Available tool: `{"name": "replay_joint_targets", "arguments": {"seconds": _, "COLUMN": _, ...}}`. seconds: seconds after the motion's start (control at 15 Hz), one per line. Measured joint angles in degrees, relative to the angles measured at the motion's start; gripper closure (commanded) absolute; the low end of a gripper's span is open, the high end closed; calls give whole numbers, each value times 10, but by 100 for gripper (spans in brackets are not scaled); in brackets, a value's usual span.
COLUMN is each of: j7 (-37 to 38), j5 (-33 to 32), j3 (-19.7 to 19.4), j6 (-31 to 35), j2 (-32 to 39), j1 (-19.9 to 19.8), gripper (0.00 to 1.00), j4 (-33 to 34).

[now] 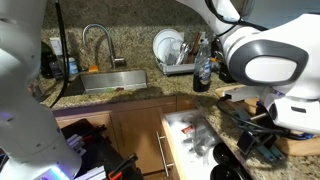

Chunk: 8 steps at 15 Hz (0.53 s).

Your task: Slide the light blue can opener into the open drawer.

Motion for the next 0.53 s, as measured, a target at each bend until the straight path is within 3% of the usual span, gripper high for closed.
{"name": "replay_joint_targets", "arguments": {"seconds": 0.53, "j7": -11, "j5": -5, "j3": 10, "j6": 3, "j2": 0, "j1": 1, "gripper": 0, "j4": 0}}
